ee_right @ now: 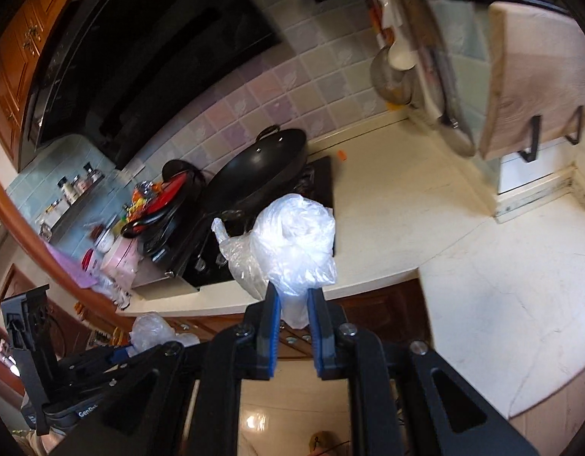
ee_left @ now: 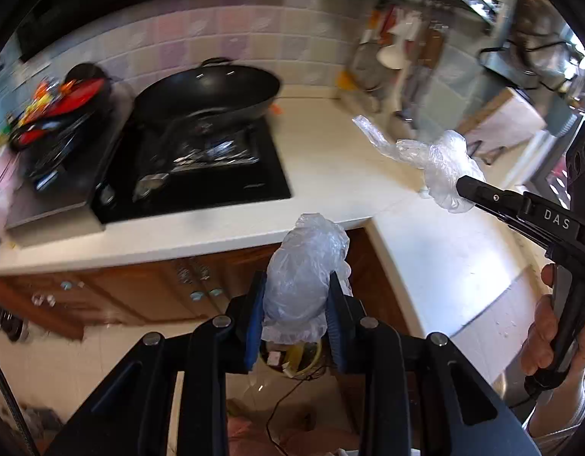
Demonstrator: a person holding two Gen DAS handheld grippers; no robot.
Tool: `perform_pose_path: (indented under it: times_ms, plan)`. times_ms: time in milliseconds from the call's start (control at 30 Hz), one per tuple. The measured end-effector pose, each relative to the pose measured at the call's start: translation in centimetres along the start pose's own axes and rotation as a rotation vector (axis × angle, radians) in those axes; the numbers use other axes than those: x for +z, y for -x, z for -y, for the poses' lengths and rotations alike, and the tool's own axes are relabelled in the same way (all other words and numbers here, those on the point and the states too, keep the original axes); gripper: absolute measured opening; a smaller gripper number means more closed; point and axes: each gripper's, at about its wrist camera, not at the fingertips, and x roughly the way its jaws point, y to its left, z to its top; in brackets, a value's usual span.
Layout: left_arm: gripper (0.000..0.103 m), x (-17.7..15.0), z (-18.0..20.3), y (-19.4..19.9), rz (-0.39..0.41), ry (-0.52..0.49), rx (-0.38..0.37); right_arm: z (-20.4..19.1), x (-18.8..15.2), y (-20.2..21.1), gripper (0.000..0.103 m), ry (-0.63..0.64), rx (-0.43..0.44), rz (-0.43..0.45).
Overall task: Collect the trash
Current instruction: 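Carry both held plastic bags off the counter down toward the trash bin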
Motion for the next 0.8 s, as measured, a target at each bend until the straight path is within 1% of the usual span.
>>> perform_pose_path:
  times_ms: [67,200,333,467,600,700,800]
  plan:
    - [0.027,-0.5,-0.9,-0.5,-0.007,0.024,0.027,0.1,-0.2,-1.8,0.013,0.004,0.032,-0.016]
    - [0.027,-1.4,-2.5,-2.1,-0.024,0.052,0.075,0.5,-0.6,-5.9,0.013,0.005,0.052,-0.071]
    - [0.027,-2.1,-4.0,-4.2,-0.062,0.06,0.09,0.8,-1.8,-8.9,0.013,0.004,0.035,-0.112]
    - [0.027,-2.1,-5.8,-6.1,-0.115,0.067,0.072,1.3,-2.6,-10.9,0.013,-0.017,0.02,-0.13]
    - [0.027,-1.2,-7.1,-7.0,-0.12,0.048,0.051,0.8,-2.6,-12.2,0.013,-0.044,-0.008,-0.123]
    - [0.027,-1.1,-7.9,-8.3,-0.145,0.029,0.024,0.6,-3.4,-13.1,0.013,-0.064,-0.024,-0.139]
    - [0.027,-2.4,-8.1,-11.1,-0.212,-0.009,-0.009,0.8,-5.2,-14.3,0.013,-0.092,-0.049,-0.174]
